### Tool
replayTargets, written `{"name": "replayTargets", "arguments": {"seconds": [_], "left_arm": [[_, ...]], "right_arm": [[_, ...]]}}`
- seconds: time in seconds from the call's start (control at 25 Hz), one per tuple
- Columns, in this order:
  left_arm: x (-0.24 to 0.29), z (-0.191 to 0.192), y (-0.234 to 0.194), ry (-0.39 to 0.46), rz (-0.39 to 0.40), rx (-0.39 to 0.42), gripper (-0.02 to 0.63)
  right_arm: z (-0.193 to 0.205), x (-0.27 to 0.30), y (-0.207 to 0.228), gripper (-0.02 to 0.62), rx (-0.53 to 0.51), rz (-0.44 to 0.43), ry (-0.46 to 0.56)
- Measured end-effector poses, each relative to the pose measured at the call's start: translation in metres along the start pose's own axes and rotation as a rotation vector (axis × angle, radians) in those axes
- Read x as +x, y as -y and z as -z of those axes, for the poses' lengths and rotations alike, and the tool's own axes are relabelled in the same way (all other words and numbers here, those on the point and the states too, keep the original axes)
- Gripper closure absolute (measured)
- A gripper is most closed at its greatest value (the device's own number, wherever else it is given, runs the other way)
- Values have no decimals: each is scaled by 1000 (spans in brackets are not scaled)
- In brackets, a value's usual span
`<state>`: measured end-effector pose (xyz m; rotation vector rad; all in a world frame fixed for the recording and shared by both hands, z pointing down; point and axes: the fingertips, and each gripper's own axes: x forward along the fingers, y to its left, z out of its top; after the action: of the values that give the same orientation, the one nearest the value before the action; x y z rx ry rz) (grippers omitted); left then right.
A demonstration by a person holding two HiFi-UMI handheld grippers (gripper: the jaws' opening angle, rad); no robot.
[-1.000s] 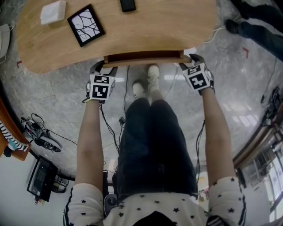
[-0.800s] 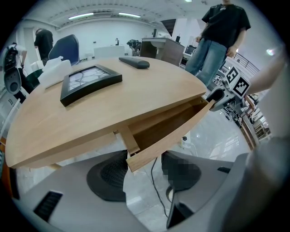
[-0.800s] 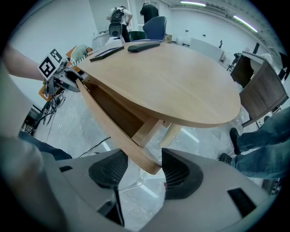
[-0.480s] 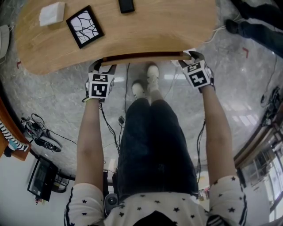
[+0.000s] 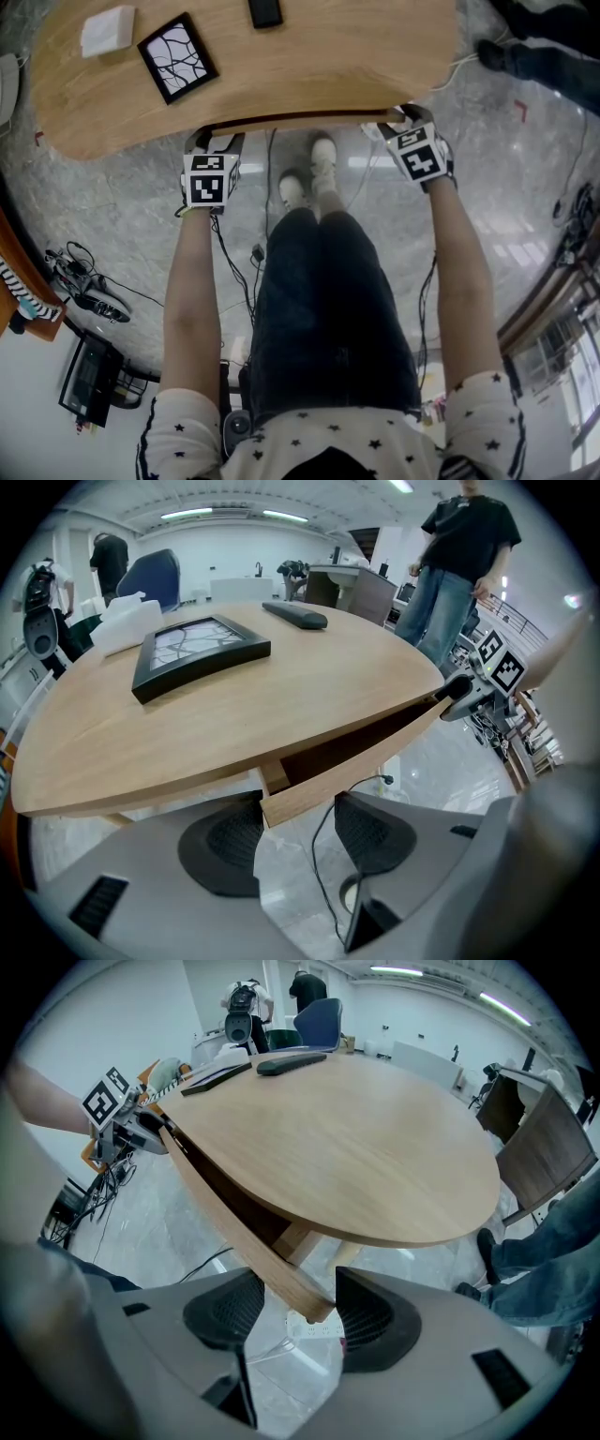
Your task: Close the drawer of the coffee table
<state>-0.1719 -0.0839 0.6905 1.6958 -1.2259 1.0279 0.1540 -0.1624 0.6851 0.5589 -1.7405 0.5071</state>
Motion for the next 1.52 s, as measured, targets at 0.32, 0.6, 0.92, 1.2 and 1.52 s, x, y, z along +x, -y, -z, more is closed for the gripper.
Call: {"name": "replayTargets", "arguments": {"seconds": [0.32, 0.6, 0.92, 1.2, 1.52], "left_arm": [[3, -8, -5, 12, -3, -57, 362], [5, -11, -7, 45, -6, -140, 362], [8, -20, -13, 87, -35, -192, 360], [8, -22, -15, 136, -55, -250, 362], [10, -29, -19, 187, -77, -276, 362]], "right_arm": [[-9, 2, 9, 350, 9, 5, 19], [-15, 3, 14, 350, 21, 7, 41], [-22, 6, 20, 350, 103, -3, 85], [-25, 7, 23, 345, 140, 4, 126], [-31, 9, 29, 337, 183, 44, 196]]}}
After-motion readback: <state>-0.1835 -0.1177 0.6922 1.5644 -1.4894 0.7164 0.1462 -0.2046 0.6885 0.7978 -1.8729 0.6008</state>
